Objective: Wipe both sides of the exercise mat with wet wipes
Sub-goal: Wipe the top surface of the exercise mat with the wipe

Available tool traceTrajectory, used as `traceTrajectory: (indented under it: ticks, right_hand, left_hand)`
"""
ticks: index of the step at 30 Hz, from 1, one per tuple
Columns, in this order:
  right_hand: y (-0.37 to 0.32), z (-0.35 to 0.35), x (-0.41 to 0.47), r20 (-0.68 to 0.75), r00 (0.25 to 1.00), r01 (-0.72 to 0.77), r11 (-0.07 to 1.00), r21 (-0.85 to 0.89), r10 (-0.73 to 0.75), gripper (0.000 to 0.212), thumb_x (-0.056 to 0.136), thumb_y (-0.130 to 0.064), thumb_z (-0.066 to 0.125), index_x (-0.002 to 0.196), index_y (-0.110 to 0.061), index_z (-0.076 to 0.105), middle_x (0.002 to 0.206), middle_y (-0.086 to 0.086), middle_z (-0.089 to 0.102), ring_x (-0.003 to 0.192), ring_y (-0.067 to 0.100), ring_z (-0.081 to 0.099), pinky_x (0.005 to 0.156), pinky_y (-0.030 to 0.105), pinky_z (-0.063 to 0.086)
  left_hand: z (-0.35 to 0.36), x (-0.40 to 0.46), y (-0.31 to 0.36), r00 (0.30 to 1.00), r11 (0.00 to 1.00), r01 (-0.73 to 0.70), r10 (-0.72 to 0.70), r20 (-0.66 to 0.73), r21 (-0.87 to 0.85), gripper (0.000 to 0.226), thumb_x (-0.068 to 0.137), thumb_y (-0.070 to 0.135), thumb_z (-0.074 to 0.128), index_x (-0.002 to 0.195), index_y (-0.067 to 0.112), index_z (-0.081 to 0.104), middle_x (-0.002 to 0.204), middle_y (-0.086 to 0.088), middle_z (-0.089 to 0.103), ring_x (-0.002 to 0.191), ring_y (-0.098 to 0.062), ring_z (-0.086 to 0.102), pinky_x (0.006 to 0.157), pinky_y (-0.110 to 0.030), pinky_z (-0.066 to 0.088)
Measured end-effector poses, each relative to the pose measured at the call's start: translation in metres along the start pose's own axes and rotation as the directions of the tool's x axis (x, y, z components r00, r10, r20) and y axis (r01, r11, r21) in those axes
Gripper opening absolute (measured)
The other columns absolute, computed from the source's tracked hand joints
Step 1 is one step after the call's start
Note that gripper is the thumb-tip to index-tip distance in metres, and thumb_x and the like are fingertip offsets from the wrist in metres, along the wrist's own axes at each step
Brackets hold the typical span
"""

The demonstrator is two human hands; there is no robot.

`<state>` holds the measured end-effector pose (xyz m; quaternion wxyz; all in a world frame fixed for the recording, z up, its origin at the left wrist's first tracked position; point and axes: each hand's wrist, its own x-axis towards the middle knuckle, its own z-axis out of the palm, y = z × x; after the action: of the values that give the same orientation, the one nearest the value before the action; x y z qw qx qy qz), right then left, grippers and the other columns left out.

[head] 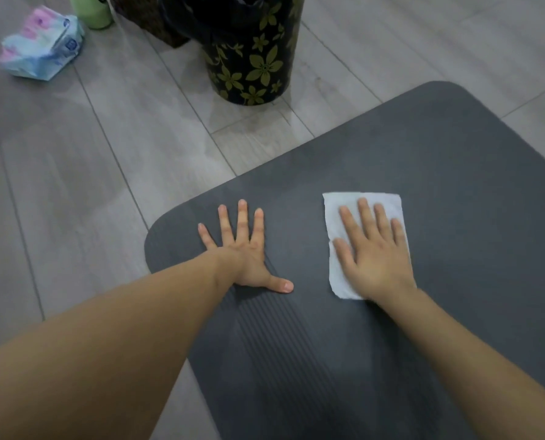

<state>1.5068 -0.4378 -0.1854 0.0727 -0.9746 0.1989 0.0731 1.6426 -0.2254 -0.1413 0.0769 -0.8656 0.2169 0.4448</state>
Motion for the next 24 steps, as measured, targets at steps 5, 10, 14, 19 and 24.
traceTrajectory:
  ticks: [5,10,14,19,24]
  right_hand:
    - [-0.035,-0.022,0.157,0.0,0.999,-0.049,0.996,0.07,0.049,0.069,0.101,-0.062,0.01,0.165,-0.037,0.001,0.174,0.001,-0.007,0.159,0.028,-0.008,0.127,0.054,-0.004]
    - [-0.023,-0.015,0.128,0.017,1.0,-0.016,0.997,0.078,0.015,0.068,0.102,-0.062,0.01,0.165,-0.038,0.002,0.174,0.001,-0.007,0.16,0.027,-0.008,0.127,0.052,-0.005]
    - [0.022,0.001,-0.003,-0.008,0.997,-0.07,0.995,0.071,0.071,0.066,0.104,-0.063,0.014,0.165,-0.039,0.004,0.174,-0.002,-0.003,0.16,0.022,-0.007,0.128,0.05,-0.001]
    - [0.045,0.005,-0.035,0.031,0.995,-0.096,0.995,-0.002,0.096,0.067,0.103,-0.062,0.013,0.165,-0.038,0.003,0.174,-0.001,-0.004,0.16,0.024,-0.005,0.128,0.051,0.001]
    - [0.024,-0.012,0.098,-0.019,0.99,-0.136,0.99,0.036,0.136,0.068,0.102,-0.063,0.01,0.164,-0.039,-0.001,0.174,0.0,-0.008,0.159,0.027,-0.01,0.127,0.053,-0.005]
  left_hand:
    - [0.004,0.005,-0.002,1.0,1.0,0.013,-0.013,-0.017,0.006,0.162,0.042,0.101,0.061,0.139,0.031,-0.05,0.137,0.0,-0.066,0.13,-0.039,-0.055,0.107,-0.077,-0.019]
    - [0.003,0.005,-0.002,0.999,1.0,0.024,-0.023,-0.023,0.021,0.162,0.04,0.103,0.058,0.139,0.032,-0.049,0.137,0.0,-0.065,0.132,-0.039,-0.053,0.109,-0.076,-0.017]
    - [0.0,-0.001,0.001,1.0,0.999,0.031,-0.03,-0.008,0.019,0.163,0.04,0.104,0.057,0.14,0.031,-0.048,0.137,-0.001,-0.065,0.132,-0.04,-0.053,0.109,-0.077,-0.016]
    - [0.0,0.0,0.002,1.0,1.0,0.025,-0.025,0.0,0.018,0.161,0.042,0.103,0.058,0.137,0.031,-0.051,0.134,-0.002,-0.067,0.13,-0.04,-0.055,0.108,-0.077,-0.016]
    - [0.003,0.007,0.001,1.0,1.0,0.017,-0.017,-0.006,0.025,0.161,0.044,0.102,0.058,0.137,0.03,-0.051,0.134,-0.003,-0.067,0.129,-0.041,-0.055,0.107,-0.077,-0.019]
